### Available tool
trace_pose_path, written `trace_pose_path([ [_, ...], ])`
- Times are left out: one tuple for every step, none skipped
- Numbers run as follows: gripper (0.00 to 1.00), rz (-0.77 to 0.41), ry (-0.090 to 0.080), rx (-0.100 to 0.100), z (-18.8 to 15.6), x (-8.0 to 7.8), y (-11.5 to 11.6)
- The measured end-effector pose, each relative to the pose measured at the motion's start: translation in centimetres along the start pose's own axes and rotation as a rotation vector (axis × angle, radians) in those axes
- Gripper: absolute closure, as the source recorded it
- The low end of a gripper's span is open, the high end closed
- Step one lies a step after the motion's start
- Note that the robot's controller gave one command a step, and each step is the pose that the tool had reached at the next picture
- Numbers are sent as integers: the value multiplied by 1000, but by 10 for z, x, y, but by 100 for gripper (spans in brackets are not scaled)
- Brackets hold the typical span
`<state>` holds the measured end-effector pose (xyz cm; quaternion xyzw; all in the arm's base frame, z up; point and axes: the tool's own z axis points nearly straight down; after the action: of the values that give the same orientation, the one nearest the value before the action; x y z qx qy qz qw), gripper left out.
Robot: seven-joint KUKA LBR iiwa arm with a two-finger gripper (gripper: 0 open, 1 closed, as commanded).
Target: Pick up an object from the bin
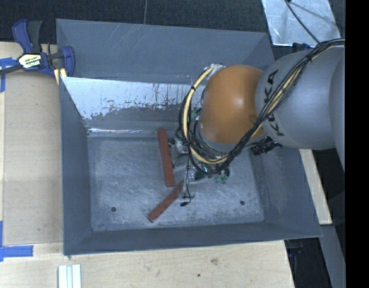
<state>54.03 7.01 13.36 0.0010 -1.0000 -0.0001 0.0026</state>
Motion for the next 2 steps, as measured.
trace_pose_path([
  [0,49,2,1,68,49,-19],
  [100,50,-9,-1,63,44,-18],
])
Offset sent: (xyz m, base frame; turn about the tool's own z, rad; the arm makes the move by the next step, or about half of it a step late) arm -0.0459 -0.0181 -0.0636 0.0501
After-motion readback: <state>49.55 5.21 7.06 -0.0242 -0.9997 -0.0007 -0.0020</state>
